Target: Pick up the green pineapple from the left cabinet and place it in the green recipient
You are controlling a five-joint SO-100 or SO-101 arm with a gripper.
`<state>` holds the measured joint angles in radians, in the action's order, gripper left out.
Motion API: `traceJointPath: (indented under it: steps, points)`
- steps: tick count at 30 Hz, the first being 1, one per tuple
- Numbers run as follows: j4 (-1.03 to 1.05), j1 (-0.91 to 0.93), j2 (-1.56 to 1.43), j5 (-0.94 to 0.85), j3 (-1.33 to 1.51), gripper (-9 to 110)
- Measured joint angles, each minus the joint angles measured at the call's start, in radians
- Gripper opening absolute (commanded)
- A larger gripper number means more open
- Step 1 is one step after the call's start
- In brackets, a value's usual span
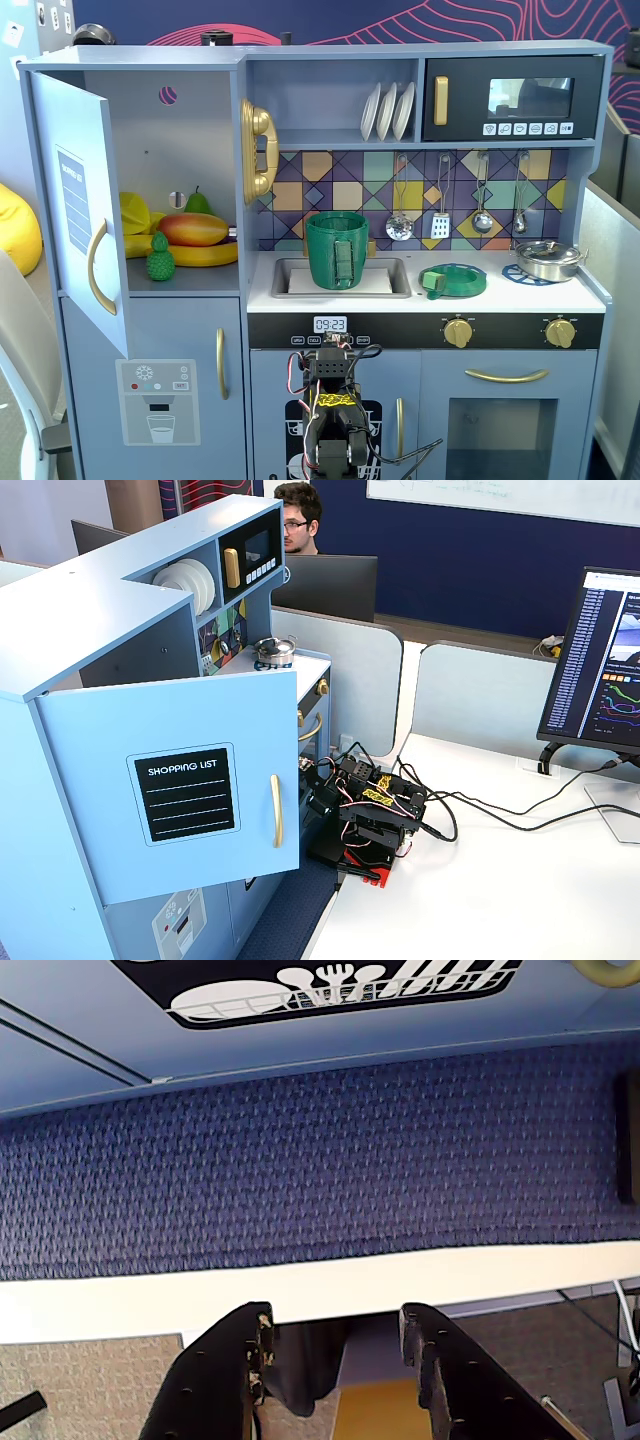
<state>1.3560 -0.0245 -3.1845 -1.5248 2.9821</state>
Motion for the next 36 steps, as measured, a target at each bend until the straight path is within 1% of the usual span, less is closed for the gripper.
traceJointPath:
  steps: [12,14,17,20,26,30,36]
  points:
    - [0.000,0.009,0.000,-0.003,0.000,0]
    - [-0.005,-0.026,0.000,0.005,0.000,0]
    - [-0.069,-0.150,0.037,0.055,0.000,0]
    - [-0.230,-0.325,0.081,0.051,-0.078,0]
    - [-0.667,-0.683,0.255,-0.077,-0.276,0]
    - [-0.951,-0.802,0.376,-0.147,-0.371,1]
    - [-1.180,-0.819,0.572,-0.161,-0.466,24]
